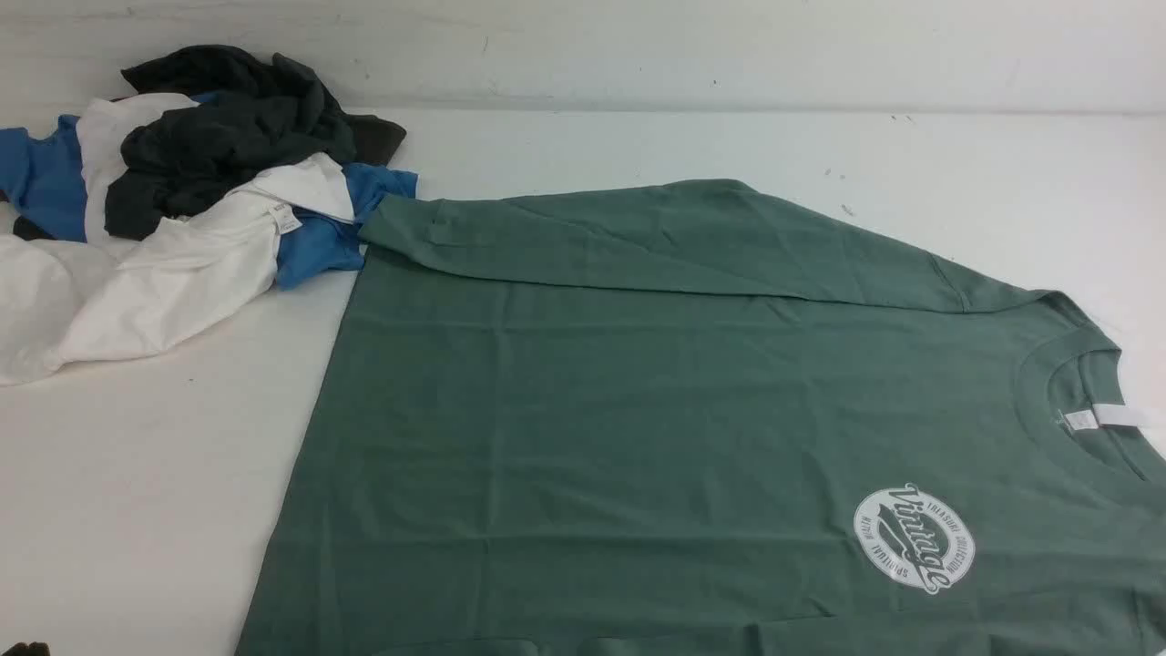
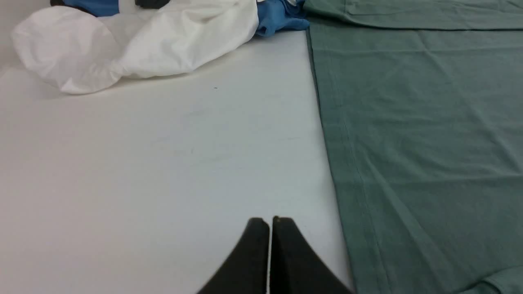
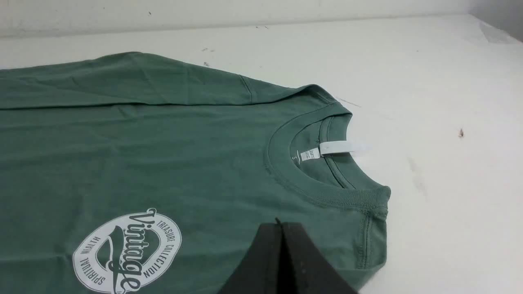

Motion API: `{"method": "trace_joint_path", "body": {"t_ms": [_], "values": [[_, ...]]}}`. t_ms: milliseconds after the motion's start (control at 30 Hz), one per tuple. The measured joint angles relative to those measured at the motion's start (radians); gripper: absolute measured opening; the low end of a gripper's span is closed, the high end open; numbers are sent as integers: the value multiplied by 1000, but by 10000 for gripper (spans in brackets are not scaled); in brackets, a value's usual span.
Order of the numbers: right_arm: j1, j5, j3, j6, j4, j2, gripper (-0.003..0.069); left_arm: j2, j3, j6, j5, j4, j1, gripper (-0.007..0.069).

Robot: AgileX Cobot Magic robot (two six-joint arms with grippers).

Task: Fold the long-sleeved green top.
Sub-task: Use the left arm to clamp the cuff closest to it

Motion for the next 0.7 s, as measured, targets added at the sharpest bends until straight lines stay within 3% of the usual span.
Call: {"method": "trace_joint_path", "body": {"t_ms": [700], "values": [[0, 0, 0, 0, 0, 0, -15, 0, 0, 5, -1, 14, 0, -4]]}}
